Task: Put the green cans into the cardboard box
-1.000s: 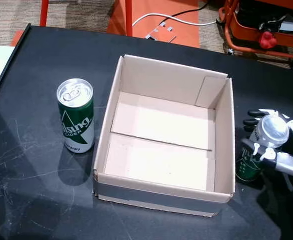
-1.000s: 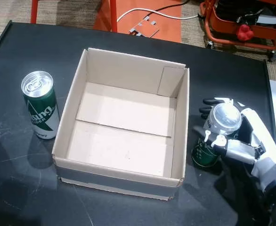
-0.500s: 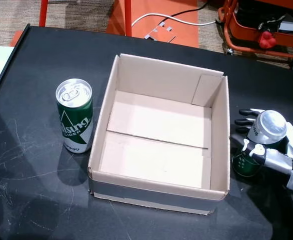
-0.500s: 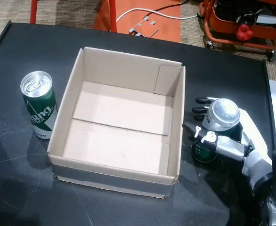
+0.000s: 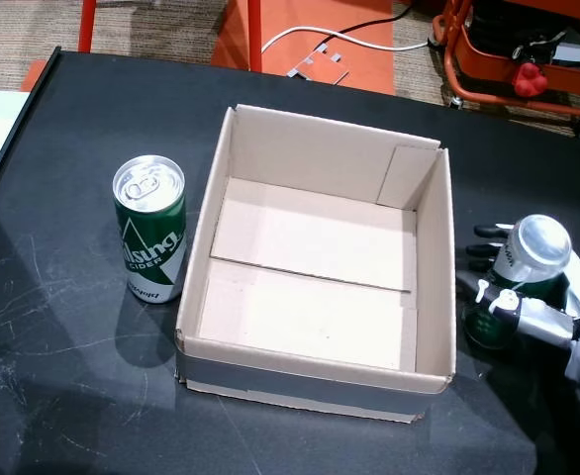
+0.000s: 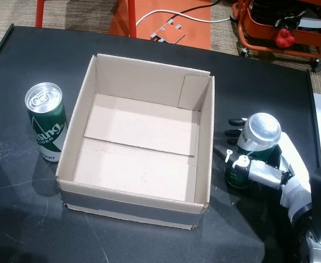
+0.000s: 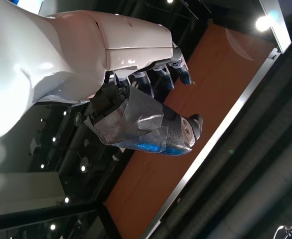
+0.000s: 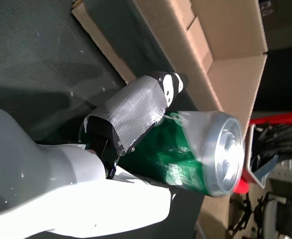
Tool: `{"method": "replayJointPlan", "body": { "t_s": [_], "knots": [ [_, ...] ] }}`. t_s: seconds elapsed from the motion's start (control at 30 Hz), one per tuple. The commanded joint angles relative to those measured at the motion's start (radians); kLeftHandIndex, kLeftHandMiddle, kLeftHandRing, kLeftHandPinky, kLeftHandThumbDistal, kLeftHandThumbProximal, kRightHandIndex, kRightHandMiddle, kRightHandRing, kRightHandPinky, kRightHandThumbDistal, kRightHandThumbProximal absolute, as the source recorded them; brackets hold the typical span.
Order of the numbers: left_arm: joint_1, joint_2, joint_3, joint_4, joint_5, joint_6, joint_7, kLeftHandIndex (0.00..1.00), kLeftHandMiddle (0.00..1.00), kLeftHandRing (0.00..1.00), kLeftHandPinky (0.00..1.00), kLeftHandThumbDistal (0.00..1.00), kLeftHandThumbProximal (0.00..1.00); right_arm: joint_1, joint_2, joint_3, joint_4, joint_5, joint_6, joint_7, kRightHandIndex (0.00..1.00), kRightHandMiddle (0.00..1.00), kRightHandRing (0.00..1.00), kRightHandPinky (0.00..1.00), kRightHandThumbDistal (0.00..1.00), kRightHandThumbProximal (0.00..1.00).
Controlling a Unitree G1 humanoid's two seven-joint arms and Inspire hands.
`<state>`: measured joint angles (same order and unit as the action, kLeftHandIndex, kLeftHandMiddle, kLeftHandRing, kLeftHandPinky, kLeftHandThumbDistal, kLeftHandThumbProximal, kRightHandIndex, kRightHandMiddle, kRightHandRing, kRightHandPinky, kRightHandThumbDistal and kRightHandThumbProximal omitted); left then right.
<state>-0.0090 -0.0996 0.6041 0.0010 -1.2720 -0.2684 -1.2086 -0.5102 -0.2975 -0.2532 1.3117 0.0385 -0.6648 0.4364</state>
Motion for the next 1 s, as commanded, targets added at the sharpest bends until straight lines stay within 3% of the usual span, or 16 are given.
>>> {"method": "replayJointPlan", "body": {
  "t_s": [0.0,0.03,0.13,0.2,0.3,0.47,0.77,0.8,0.9,0.97],
  "knots": [
    [0.024,-0.028,0.005,-0.017,-0.002,0.007,-0.001,0.69,0.76,0.84,0.84,0.47,0.37,0.019,0.014,-0.025,0.011,0.023,-0.006,-0.007,0.53,0.54,0.54,0.58,0.85,0.75],
    [0.023,-0.03,0.007,-0.018,0.001,0.004,0.001,0.69,0.76,0.84,0.84,0.46,0.38,0.02,0.021,-0.04,0.01,0.039,-0.004,0.003,0.51,0.52,0.52,0.56,0.8,0.73],
    [0.019,-0.032,0.011,-0.013,0.009,-0.007,0.002,0.69,0.76,0.84,0.84,0.48,0.41,0.02,0.039,-0.096,0.009,0.101,0.015,0.068,0.42,0.43,0.45,0.5,0.43,0.62],
    [0.019,-0.03,0.012,-0.008,0.006,-0.002,0.0,0.69,0.76,0.84,0.84,0.48,0.4,0.019,0.046,-0.119,0.009,0.123,0.024,0.084,0.37,0.38,0.4,0.45,0.33,0.59],
    [0.017,-0.028,0.014,-0.006,0.016,-0.014,-0.005,0.7,0.77,0.84,0.85,0.47,0.42,0.021,0.05,-0.127,0.007,0.125,0.014,0.062,0.32,0.33,0.34,0.39,0.03,0.49],
    [0.017,-0.04,0.011,-0.006,0.006,-0.006,0.003,0.69,0.76,0.84,0.86,0.49,0.42,0.027,0.049,-0.121,0.007,0.111,0.003,0.013,0.31,0.31,0.31,0.36,0.0,0.34],
    [0.013,-0.05,0.004,0.008,0.009,-0.009,-0.003,0.69,0.76,0.83,0.86,0.49,0.41,0.018,0.034,-0.131,0.007,0.116,0.029,-0.007,0.31,0.29,0.3,0.35,0.1,0.36],
    [0.011,-0.053,0.001,0.009,0.013,-0.013,-0.004,0.68,0.76,0.83,0.85,0.5,0.4,0.012,0.031,-0.137,0.006,0.123,0.03,0.0,0.3,0.29,0.3,0.35,0.17,0.38],
    [-0.006,-0.061,-0.004,0.025,0.033,-0.05,-0.019,0.67,0.76,0.84,0.88,0.44,0.41,-0.014,0.022,-0.15,-0.002,0.14,0.021,0.02,0.3,0.29,0.29,0.35,0.26,0.42],
    [-0.019,-0.057,-0.011,0.046,0.037,-0.061,-0.037,0.68,0.77,0.86,0.89,0.43,0.42,-0.046,0.014,-0.155,-0.014,0.149,-0.014,0.052,0.31,0.3,0.29,0.36,0.24,0.41]
  ]
}}
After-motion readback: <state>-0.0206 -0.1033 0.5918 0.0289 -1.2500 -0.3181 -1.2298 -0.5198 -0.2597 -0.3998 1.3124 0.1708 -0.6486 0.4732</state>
